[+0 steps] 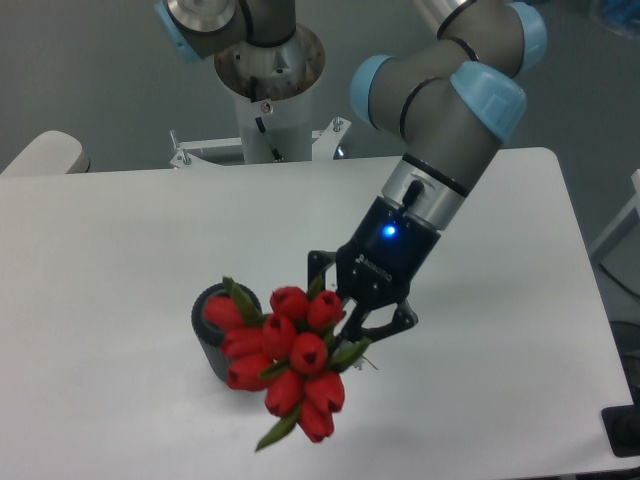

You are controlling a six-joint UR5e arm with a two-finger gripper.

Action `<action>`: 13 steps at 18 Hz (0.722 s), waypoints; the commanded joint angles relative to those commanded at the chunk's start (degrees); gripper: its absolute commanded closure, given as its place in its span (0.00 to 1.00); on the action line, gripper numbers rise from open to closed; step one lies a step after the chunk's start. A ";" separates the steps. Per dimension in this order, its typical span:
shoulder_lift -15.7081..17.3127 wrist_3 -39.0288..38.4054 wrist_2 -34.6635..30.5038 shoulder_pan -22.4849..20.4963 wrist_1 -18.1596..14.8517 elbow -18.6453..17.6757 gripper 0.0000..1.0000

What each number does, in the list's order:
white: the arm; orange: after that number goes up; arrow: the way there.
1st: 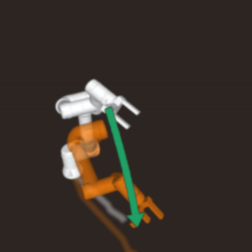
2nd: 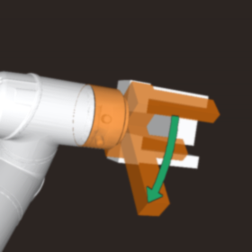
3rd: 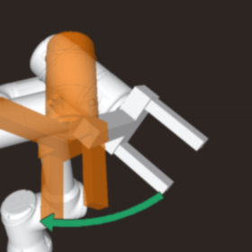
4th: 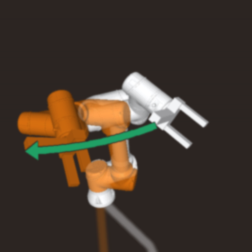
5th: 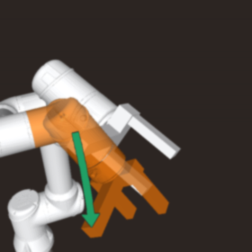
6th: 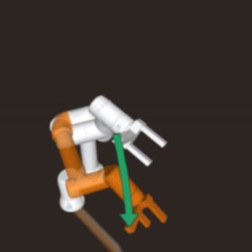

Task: Insert the flowers into the vase
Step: 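Carry the red tulip bunch over the dark grey vase opening, then lower the tulip stems down into the dark grey vase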

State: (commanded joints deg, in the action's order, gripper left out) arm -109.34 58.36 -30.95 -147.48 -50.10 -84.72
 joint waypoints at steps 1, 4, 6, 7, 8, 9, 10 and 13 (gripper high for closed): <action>0.26 0.00 1.58 0.09 0.00 -0.70 0.89; 0.70 -0.87 7.20 0.00 0.53 -2.11 0.89; 3.24 -3.07 7.92 -0.09 0.70 -3.25 0.89; 4.13 -3.34 7.92 0.09 0.70 -3.87 0.89; 5.00 -3.25 8.01 0.18 0.79 -5.09 0.89; 6.67 -3.08 8.01 0.26 0.88 -6.50 0.89; 7.99 -2.73 8.01 0.35 0.97 -8.60 0.89; 10.46 -2.64 8.10 0.70 3.77 -12.92 0.89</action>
State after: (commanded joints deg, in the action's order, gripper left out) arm -98.88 55.72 -22.85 -146.78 -46.33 -97.63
